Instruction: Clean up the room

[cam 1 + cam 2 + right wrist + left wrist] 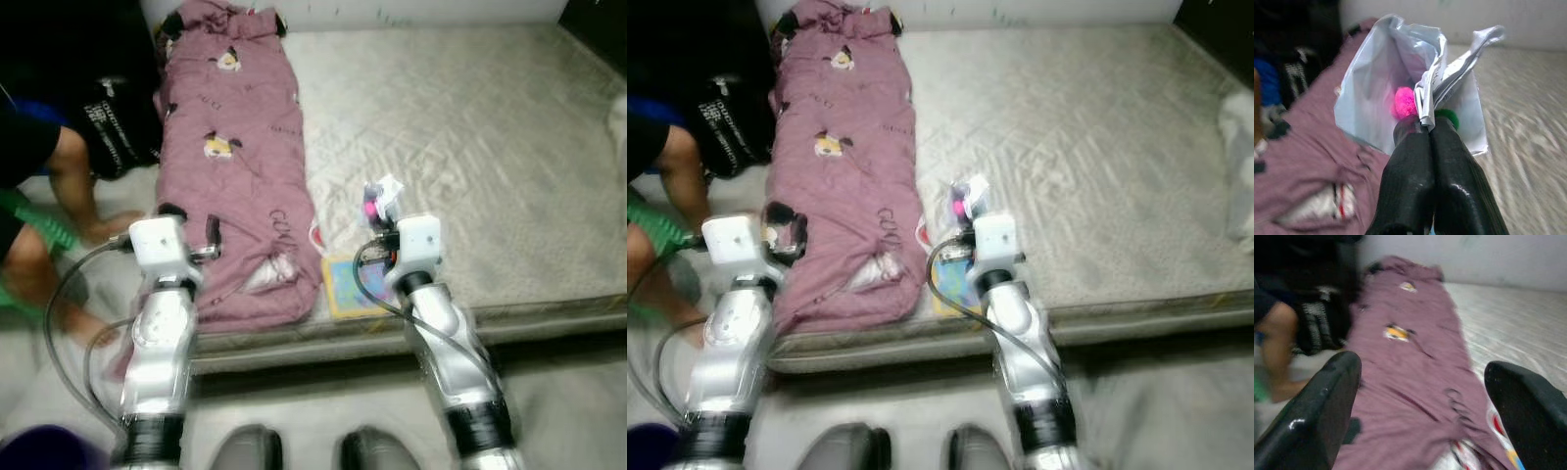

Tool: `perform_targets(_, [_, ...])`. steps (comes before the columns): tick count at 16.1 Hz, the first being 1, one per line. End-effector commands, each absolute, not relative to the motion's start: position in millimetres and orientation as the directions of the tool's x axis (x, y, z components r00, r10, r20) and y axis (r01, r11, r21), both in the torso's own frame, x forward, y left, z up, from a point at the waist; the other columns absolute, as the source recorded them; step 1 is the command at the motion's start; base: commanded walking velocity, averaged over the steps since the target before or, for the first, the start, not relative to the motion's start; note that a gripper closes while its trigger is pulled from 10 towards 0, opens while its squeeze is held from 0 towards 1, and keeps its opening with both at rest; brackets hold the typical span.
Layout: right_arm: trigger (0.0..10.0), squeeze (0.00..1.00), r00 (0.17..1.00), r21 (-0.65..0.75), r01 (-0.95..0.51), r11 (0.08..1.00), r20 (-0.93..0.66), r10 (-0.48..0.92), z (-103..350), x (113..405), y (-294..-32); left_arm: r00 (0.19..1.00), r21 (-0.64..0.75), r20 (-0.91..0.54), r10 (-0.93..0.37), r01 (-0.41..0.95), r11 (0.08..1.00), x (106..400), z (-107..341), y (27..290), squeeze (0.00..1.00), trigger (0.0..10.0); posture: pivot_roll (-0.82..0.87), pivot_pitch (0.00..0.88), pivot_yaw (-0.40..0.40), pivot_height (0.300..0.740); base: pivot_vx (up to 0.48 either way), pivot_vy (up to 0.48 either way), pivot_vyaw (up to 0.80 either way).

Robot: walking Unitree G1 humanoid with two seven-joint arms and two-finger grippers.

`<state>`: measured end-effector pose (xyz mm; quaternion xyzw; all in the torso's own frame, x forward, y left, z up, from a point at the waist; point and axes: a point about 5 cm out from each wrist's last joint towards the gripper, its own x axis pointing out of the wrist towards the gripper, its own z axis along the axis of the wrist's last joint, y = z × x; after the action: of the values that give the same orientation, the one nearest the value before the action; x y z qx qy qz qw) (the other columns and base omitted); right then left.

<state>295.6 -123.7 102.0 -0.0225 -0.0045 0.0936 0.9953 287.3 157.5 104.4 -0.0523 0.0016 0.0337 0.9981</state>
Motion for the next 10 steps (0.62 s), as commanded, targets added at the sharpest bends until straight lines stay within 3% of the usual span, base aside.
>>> perform_targets(1, [10.0, 0.00, 0.982, -0.033, -0.184, 0.982, 0.026, 0.185, 106.8, 296.7, -121.9, 0.997, -0.081, -0.008, 0.082, -0.083, 0.993, 288.1, 105.4, 162.7, 0.00, 10.0, 0.02, 0.096, 0.008, 0.740, 0.000, 0.469, 0.00])
perform_targets(5, [10.0, 0.00, 0.980, -0.031, -0.194, 0.980, 0.032, 0.195, 107.4, 297.8, -119.7, 0.997, -0.076, -0.002, 0.079, -0.079, 0.994, 290.2, 106.0, 162.7, 0.00, 10.0, 0.02, 0.087, 0.011, 0.740, 0.000, 0.472, 0.00])
perform_targets(10, [10.0, 0.00, 0.974, -0.059, -0.215, 0.975, 0.054, 0.218, 110.4, 297.8, -116.6, 0.996, -0.052, 0.016, 0.085, -0.084, 0.995, 291.1, 107.5, 161.9, 0.00, 10.0, 0.02, 0.078, 0.013, 0.740, 0.000, 0.000, 0.00])
